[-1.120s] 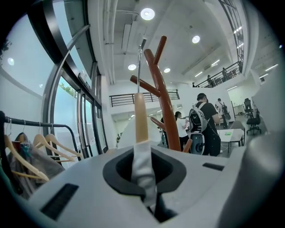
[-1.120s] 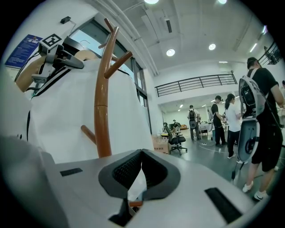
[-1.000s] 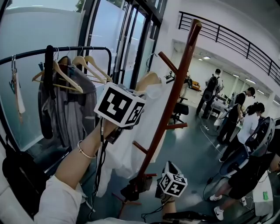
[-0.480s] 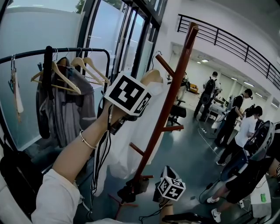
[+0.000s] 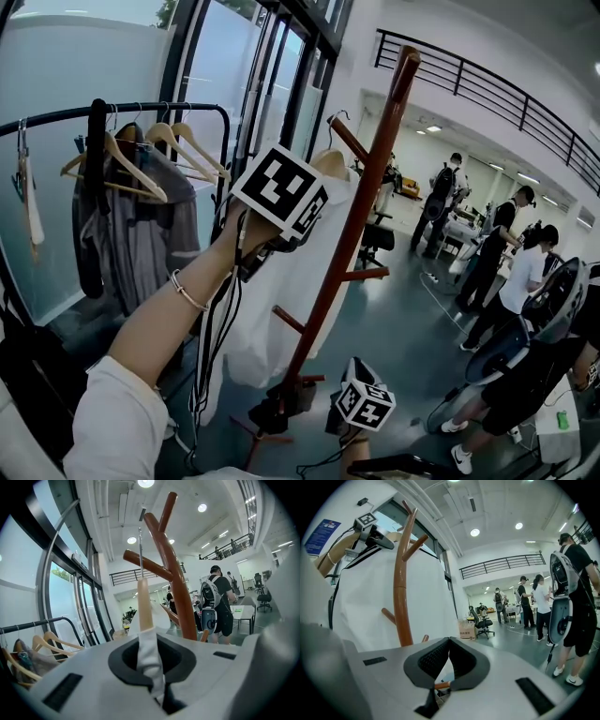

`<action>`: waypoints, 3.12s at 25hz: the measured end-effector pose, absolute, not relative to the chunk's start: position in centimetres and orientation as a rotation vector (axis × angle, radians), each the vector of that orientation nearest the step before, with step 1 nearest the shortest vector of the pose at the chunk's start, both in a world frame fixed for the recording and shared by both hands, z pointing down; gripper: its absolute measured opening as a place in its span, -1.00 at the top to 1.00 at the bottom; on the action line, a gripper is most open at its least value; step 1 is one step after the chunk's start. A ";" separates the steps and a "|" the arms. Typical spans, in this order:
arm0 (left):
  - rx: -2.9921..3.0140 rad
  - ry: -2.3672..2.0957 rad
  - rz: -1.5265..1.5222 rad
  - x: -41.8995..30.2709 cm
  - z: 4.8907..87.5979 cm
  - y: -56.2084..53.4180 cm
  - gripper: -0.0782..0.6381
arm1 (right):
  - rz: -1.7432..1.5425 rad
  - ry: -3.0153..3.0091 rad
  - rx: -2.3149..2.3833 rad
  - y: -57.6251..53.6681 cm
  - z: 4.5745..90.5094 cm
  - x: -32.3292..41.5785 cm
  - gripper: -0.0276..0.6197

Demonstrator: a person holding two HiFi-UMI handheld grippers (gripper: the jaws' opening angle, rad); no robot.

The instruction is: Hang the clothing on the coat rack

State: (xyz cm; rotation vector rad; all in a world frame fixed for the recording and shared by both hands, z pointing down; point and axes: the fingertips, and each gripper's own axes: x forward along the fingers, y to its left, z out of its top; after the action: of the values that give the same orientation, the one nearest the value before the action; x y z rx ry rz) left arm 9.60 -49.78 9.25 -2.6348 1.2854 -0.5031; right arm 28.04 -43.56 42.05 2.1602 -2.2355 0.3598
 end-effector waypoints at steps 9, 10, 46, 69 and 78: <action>-2.710 1.241 -0.481 10.2 10.5 -50.4 0.73 | 0.364 -2.228 2.170 -43.8 42.3 28.1 0.84; -2.711 1.238 -0.487 10.3 10.6 -50.4 0.73 | 0.364 -2.229 2.170 -43.9 42.3 28.1 0.84; -2.748 1.158 -0.614 12.4 14.2 -50.2 0.66 | 0.460 -2.198 2.181 -44.5 45.3 27.4 0.84; -2.932 0.963 -0.360 13.9 12.5 -44.9 0.15 | 0.490 -2.214 2.139 -42.5 46.0 25.8 0.84; -2.968 0.927 -0.129 12.6 11.5 -43.0 0.15 | 0.479 -2.193 2.155 -40.8 45.6 24.0 0.84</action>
State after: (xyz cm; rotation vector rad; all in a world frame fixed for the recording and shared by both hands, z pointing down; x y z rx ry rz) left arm 12.57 -43.02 11.55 -2.9683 0.9274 -0.1293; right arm 23.98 -40.77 45.61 2.1545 -2.1935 0.4791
